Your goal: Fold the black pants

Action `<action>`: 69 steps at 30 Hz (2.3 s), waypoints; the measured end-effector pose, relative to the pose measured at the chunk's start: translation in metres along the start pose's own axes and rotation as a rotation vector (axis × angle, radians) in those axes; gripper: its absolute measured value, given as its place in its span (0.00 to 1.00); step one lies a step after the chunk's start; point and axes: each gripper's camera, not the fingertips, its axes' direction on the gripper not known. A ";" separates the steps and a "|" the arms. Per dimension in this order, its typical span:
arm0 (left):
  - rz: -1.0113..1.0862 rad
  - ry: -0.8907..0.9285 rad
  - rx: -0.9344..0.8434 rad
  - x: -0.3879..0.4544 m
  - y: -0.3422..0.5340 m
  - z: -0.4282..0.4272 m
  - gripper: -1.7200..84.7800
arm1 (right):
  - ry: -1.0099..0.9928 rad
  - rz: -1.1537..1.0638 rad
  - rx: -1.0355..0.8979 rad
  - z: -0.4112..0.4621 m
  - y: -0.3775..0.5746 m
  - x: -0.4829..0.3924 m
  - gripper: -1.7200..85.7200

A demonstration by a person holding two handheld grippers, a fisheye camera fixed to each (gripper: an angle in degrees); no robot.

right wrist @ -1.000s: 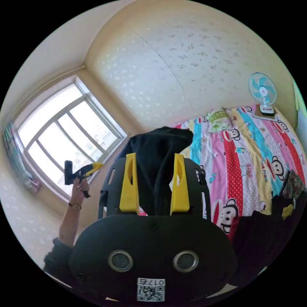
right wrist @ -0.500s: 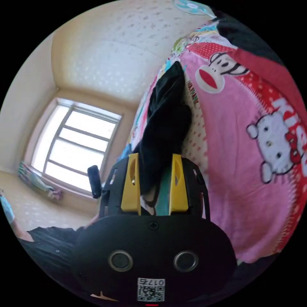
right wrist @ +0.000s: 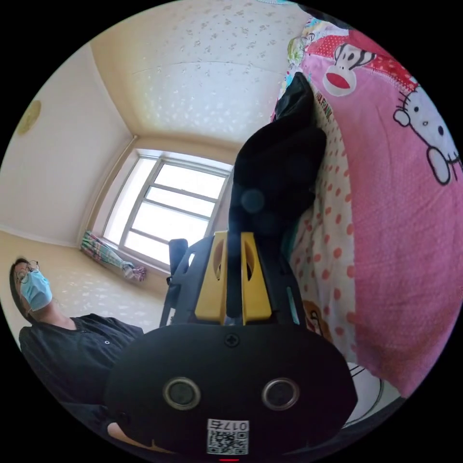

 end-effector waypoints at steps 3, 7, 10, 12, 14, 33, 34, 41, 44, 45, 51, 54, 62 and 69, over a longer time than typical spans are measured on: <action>-0.008 -0.112 -0.017 0.012 -0.006 0.012 0.13 | -0.033 0.022 -0.003 0.000 0.008 -0.004 0.05; 0.019 -0.032 0.002 0.016 -0.008 -0.016 0.08 | -0.035 -0.019 0.000 -0.011 0.014 -0.019 0.05; -0.074 0.283 0.151 -0.005 0.012 -0.075 0.07 | -0.008 -0.095 0.029 -0.042 0.013 -0.052 0.05; -0.119 0.385 0.233 -0.021 0.031 -0.106 0.07 | 0.151 -0.164 0.041 -0.074 0.023 -0.078 0.05; -0.241 0.307 0.235 -0.041 0.061 -0.130 0.07 | 0.365 -0.164 0.030 -0.093 0.037 -0.084 0.05; -0.421 -0.266 0.021 -0.073 0.026 -0.102 0.12 | 0.737 0.088 -0.227 -0.067 0.126 0.049 0.14; -0.489 -0.250 -0.070 -0.088 0.020 -0.084 0.09 | 0.738 0.091 -0.224 -0.066 0.129 0.050 0.12; -0.455 0.384 0.187 -0.084 0.043 -0.102 0.03 | 0.669 -0.026 -0.187 -0.093 0.175 0.024 0.05; -0.582 -0.005 -0.090 -0.091 0.068 -0.085 0.06 | 0.628 -0.010 -0.156 -0.107 0.193 0.030 0.05; -0.589 -0.056 -0.114 -0.089 0.074 -0.083 0.07 | 0.610 0.008 -0.145 -0.110 0.199 0.030 0.05; -0.424 -0.030 0.057 -0.036 0.074 -0.112 0.13 | 0.547 -0.240 -0.165 -0.083 0.222 -0.044 0.04; -0.209 -0.063 0.058 0.010 0.027 -0.114 0.15 | 0.595 -0.290 -0.315 -0.033 0.221 -0.057 0.04; -0.008 -0.041 -0.139 0.036 -0.106 -0.035 0.20 | 0.516 -0.379 -0.410 0.048 0.252 -0.049 0.05; -0.011 -0.006 -0.215 0.003 -0.107 0.015 0.08 | 0.564 -0.363 -0.548 0.043 0.269 -0.006 0.06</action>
